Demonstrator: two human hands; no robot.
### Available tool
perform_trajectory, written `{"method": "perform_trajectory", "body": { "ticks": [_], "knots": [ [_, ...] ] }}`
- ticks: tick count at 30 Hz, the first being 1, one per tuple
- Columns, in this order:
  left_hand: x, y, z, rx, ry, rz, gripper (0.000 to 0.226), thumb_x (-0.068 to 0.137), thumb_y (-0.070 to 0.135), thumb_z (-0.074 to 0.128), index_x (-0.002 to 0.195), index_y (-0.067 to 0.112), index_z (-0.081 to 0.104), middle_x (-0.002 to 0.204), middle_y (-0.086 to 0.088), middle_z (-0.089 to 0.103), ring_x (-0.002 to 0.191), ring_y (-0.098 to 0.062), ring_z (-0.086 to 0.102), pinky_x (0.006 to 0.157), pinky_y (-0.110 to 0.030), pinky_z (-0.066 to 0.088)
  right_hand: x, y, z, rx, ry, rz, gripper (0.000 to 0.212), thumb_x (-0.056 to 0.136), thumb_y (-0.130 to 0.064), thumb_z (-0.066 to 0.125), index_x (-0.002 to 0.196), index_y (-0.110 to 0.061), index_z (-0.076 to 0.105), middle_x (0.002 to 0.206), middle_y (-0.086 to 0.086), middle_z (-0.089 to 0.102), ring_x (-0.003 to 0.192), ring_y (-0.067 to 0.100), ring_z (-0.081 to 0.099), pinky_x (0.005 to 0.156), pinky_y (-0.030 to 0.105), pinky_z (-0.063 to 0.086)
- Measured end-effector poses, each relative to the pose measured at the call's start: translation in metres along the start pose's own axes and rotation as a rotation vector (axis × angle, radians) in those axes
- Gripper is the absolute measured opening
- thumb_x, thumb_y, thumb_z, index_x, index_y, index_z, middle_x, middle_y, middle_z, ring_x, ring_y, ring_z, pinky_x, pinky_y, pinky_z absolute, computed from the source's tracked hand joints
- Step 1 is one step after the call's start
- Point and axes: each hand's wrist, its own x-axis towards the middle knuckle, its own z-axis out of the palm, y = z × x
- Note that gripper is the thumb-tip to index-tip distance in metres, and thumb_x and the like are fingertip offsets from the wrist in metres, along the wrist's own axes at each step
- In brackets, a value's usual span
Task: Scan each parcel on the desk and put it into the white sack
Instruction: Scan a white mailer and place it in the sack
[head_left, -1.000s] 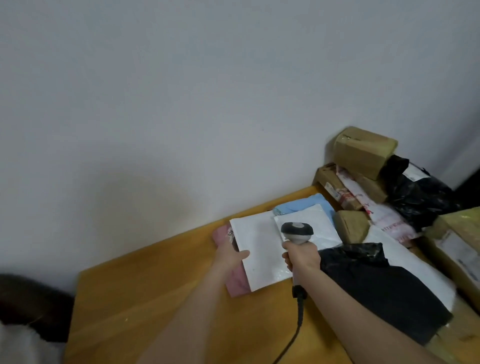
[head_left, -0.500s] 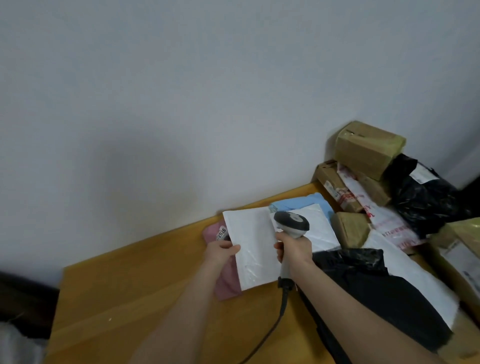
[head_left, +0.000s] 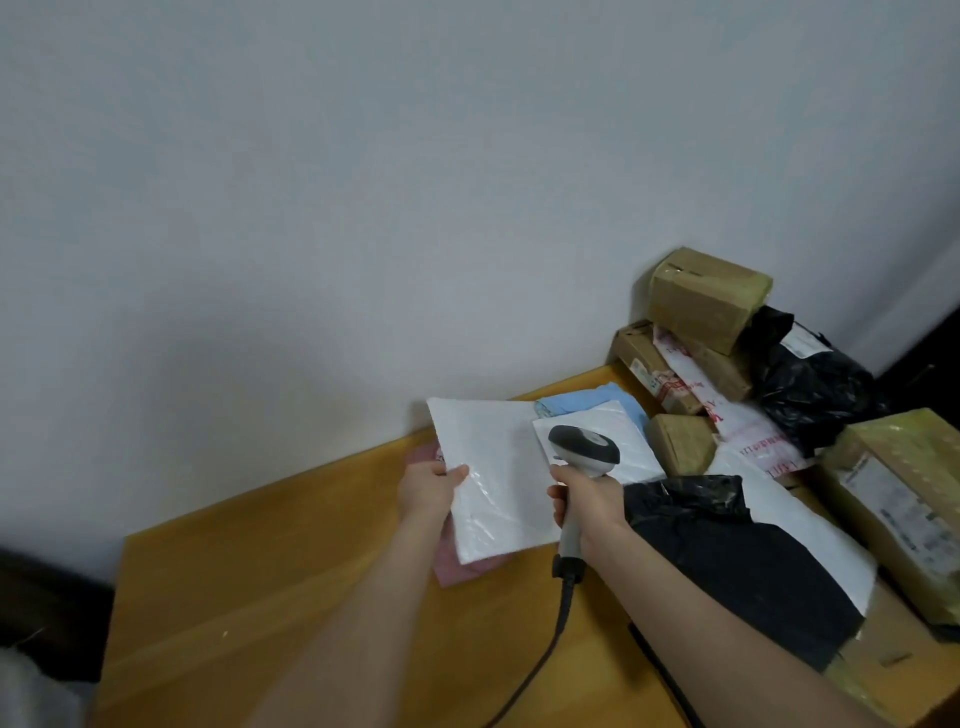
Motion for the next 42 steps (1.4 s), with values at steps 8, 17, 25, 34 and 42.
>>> {"method": "perform_trajectory", "body": {
  "ticks": [8, 17, 25, 34, 42],
  "knots": [
    [-0.013, 0.01, -0.149, 0.271, 0.229, 0.18, 0.036, 0.092, 0.042, 0.055, 0.114, 0.017, 0.068, 0.1, -0.004, 0.07, 0.092, -0.022, 0.065, 0.084, -0.038, 0.051, -0.052, -0.009, 0.046, 0.057, -0.131, -0.056, 0.011, 0.086, -0.011, 0.067, 0.077, -0.006, 0.062, 0.063, 0.007, 0.062, 0.052, 0.016, 0.052, 0.054, 0.028, 0.047],
    [-0.057, -0.016, -0.253, 0.028, 0.232, 0.246, 0.036, 0.1, 0.045, 0.037, 0.102, 0.019, 0.061, 0.094, 0.003, 0.072, 0.065, -0.018, 0.069, 0.068, -0.033, 0.053, -0.112, -0.004, 0.084, 0.13, -0.149, -0.139, 0.014, 0.077, -0.014, 0.07, 0.081, -0.002, 0.063, 0.066, 0.011, 0.061, 0.055, 0.022, 0.053, 0.062, 0.035, 0.05],
    [-0.062, -0.068, -0.276, -0.189, 0.186, -0.008, 0.032, 0.081, 0.014, 0.075, 0.105, 0.003, 0.059, 0.111, -0.015, 0.063, 0.091, -0.027, 0.062, 0.08, -0.035, 0.052, -0.13, 0.032, 0.102, 0.114, -0.18, -0.099, 0.017, 0.085, -0.014, 0.068, 0.071, -0.006, 0.061, 0.063, 0.007, 0.061, 0.053, 0.017, 0.051, 0.059, 0.031, 0.046],
    [-0.053, -0.128, -0.244, -0.417, 0.065, -0.238, 0.035, 0.081, 0.004, 0.073, 0.112, -0.004, 0.059, 0.11, -0.018, 0.066, 0.09, -0.03, 0.065, 0.082, -0.041, 0.054, -0.129, 0.088, 0.118, 0.015, -0.228, -0.02, 0.012, 0.088, -0.011, 0.067, 0.081, -0.002, 0.062, 0.066, 0.009, 0.062, 0.049, 0.014, 0.051, 0.048, 0.025, 0.044],
    [-0.056, -0.117, -0.272, -0.261, 0.031, -0.081, 0.021, 0.09, 0.013, 0.064, 0.104, -0.001, 0.06, 0.097, -0.012, 0.067, 0.078, -0.02, 0.065, 0.063, -0.029, 0.052, -0.12, 0.075, 0.125, -0.036, -0.248, -0.103, 0.013, 0.083, -0.005, 0.07, 0.079, -0.004, 0.058, 0.065, 0.01, 0.059, 0.053, 0.017, 0.052, 0.054, 0.028, 0.045]
  ]
}}
